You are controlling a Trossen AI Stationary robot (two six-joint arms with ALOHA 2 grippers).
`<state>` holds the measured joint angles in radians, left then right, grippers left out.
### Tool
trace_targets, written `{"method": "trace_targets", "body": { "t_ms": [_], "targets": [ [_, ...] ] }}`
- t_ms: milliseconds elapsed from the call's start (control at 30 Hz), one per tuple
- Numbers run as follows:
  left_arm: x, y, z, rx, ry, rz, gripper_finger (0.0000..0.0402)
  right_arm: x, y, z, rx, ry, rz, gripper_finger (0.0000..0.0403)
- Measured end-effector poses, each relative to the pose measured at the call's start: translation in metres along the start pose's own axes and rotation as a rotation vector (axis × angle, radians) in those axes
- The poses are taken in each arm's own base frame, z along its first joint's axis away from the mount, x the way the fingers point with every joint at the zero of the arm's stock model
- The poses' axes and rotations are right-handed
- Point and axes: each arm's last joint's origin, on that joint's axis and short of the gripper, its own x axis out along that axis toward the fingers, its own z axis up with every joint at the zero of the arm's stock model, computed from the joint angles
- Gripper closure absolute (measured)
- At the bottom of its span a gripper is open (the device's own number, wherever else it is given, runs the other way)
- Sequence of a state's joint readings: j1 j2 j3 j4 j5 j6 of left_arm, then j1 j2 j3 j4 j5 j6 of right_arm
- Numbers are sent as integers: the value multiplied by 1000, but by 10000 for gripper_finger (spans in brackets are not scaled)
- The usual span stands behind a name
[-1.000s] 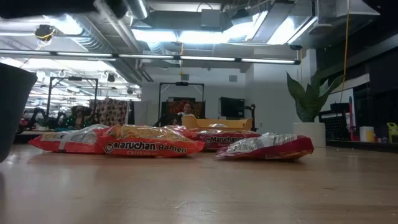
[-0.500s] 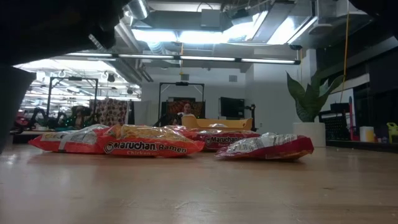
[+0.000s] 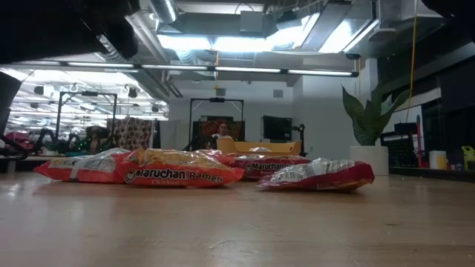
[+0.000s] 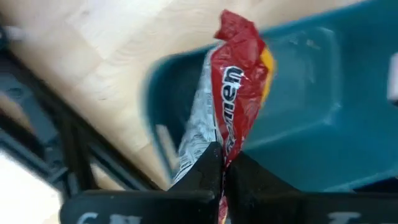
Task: Sort Maruchan noodles
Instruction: Put the red noodles into the blue bin
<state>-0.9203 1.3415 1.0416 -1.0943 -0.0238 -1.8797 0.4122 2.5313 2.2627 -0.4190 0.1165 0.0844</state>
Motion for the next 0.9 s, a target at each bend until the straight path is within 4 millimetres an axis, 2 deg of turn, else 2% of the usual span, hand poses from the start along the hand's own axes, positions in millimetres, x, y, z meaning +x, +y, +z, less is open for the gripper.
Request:
{"method": "trace_targets", "body": {
  "t_ms": [300,567,733,900],
  "targets": [
    [0,-3,-1,8,14,-33,392,0,-1,0,42,0,-22,227],
    [0,-7,-3,100,38,-68,386,0,-2,0,43,-7,-49,227],
    [0,-7,-3,172,66,-63,347,0,-3,0,44,-7,-50,227],
    [0,-6,-4,174,85,-59,302,0,-3,0,44,-3,-52,227]
  ]
}}
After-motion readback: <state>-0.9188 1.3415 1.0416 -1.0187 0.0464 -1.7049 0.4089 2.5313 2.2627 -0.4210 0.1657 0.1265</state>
